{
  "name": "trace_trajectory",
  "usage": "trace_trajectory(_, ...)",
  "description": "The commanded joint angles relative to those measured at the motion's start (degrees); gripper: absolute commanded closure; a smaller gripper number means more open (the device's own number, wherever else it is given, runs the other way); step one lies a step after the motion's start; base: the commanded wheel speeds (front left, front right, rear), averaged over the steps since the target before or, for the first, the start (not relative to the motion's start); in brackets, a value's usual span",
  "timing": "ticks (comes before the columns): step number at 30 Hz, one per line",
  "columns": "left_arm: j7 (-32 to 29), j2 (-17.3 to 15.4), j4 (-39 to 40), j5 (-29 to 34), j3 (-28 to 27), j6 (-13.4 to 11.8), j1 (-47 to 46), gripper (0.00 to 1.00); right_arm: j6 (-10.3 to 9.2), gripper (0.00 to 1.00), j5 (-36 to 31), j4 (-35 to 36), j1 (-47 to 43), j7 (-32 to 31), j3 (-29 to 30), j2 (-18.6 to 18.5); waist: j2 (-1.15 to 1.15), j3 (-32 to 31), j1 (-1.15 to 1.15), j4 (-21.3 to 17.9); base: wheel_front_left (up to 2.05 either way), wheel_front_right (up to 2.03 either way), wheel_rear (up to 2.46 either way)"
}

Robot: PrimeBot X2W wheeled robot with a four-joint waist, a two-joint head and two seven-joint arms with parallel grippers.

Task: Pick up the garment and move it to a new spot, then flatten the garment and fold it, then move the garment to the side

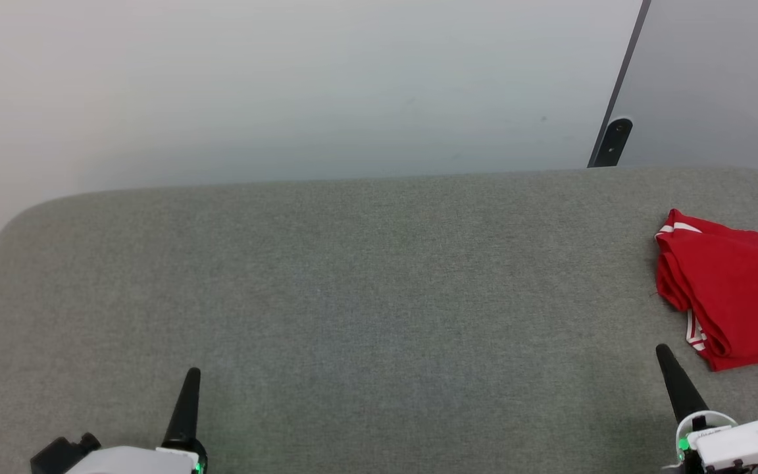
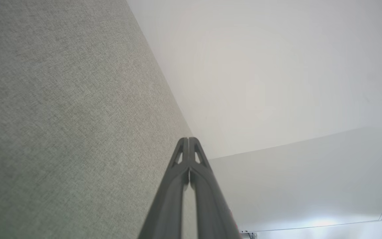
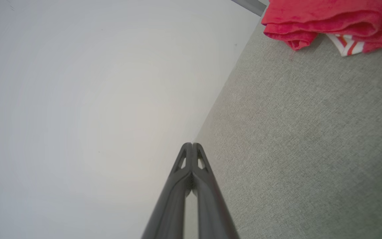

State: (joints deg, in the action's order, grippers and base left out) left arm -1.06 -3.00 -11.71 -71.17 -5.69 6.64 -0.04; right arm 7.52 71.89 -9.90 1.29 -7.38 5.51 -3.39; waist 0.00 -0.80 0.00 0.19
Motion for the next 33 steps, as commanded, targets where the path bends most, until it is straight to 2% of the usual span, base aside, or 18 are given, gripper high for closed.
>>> trace_trajectory(1, -0.31, -0.04, 0.16, -1.29, -0.21, 0.48, -1.21, 1.0, -0.03, 1.0, 1.69, 0.06, 1.22, 0.3, 0.33, 0.01, 0.0, 0.03, 0.0, 0.0, 0.0, 0.0, 0.0)
trace_trajectory(33, -4.24, 0.1, -1.74, -15.97, -0.77, 0.88, -5.11, 1.0, -0.05, 1.0, 15.68, -3.11, 4.19, 0.8, 0.91, 0.45, 0.0, 0.68, 0.0, -0.13, 0.0, 0.0, 0.0)
